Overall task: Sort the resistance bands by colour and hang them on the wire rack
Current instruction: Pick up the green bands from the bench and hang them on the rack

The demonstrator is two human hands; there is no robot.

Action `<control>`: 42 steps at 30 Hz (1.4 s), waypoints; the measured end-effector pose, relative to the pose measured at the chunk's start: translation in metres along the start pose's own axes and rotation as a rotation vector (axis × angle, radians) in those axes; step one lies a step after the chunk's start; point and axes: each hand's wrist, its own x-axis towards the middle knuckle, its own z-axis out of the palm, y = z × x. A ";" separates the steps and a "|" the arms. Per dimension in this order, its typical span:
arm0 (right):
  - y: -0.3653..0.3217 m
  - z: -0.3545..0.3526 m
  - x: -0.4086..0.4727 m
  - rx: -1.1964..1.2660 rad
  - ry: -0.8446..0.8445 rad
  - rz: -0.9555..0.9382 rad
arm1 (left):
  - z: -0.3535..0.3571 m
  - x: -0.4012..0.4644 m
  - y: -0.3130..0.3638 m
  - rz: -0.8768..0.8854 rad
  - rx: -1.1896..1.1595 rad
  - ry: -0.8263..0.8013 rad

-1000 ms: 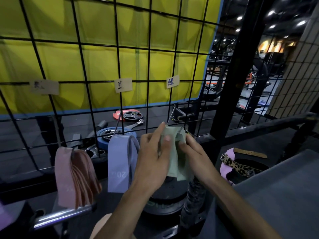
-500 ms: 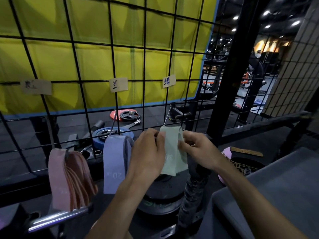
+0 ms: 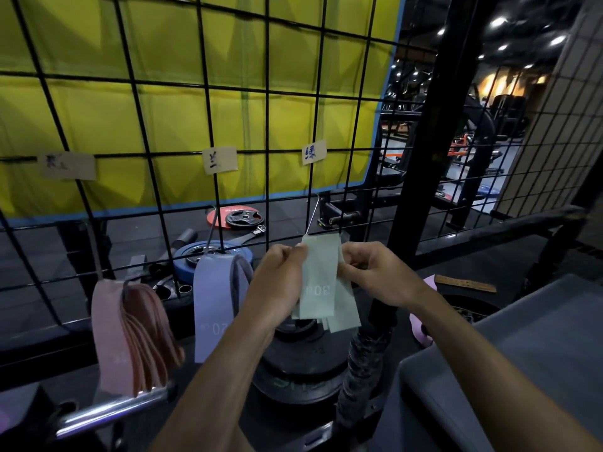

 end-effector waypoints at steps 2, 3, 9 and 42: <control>0.000 0.001 0.000 0.024 -0.004 -0.012 | -0.001 0.000 0.000 0.002 0.005 0.014; 0.001 0.002 -0.001 0.037 -0.009 -0.013 | 0.000 0.000 0.000 0.000 -0.004 0.018; -0.001 -0.002 -0.002 0.080 -0.077 0.066 | 0.003 -0.002 -0.005 0.006 0.011 -0.106; -0.002 0.022 -0.010 0.041 0.087 0.105 | 0.011 -0.022 -0.055 0.331 0.333 0.057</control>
